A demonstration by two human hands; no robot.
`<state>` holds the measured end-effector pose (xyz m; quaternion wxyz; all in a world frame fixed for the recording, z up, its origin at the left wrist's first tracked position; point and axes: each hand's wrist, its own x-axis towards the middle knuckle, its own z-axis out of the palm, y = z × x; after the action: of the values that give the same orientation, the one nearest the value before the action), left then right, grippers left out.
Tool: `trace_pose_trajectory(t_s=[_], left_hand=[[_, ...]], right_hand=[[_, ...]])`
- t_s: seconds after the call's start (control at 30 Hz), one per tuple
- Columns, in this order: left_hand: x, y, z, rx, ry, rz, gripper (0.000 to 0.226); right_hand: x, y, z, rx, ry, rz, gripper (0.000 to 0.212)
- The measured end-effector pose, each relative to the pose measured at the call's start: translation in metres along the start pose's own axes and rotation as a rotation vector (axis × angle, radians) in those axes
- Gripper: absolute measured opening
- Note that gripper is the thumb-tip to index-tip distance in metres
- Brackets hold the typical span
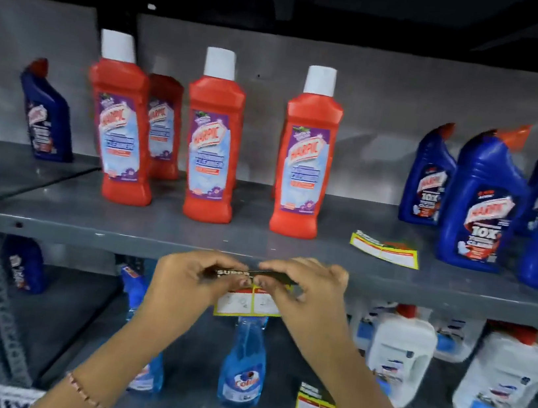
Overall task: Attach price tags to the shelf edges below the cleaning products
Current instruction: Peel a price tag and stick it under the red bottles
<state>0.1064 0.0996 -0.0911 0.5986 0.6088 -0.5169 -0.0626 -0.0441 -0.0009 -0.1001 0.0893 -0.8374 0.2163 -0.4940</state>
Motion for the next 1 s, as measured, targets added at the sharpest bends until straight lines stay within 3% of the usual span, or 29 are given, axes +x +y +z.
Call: trace_pose_trajectory(t_s=[0.23, 0.53, 0.63, 0.77, 0.9, 1.0], left_hand=[[0.006, -0.026, -0.069, 0.108, 0.172, 0.018, 0.04], [0.012, -0.039, -0.077, 0.267, 0.285, 0.116, 0.021], [0.013, -0.037, -0.08, 0.356, 0.357, 0.139, 0.03], [0.01, -0.031, -0.076, 0.313, 0.315, 0.121, 0.034], [0.005, -0.023, -0.065, 0.254, 0.364, 0.17, 0.042], [0.007, -0.011, -0.043, 0.217, 0.336, 0.241, 0.038]], right_hand=[[0.024, -0.058, 0.073, -0.039, 0.03, 0.008, 0.005], [0.028, -0.068, 0.092, -0.114, 0.085, 0.069, 0.014], [0.03, -0.069, 0.089, -0.097, 0.09, 0.096, 0.024], [0.029, -0.066, 0.077, -0.178, 0.103, 0.088, 0.03], [0.023, -0.048, 0.043, -0.18, 0.17, 0.072, 0.028], [0.03, -0.005, -0.007, -0.197, 0.235, 0.228, 0.017]])
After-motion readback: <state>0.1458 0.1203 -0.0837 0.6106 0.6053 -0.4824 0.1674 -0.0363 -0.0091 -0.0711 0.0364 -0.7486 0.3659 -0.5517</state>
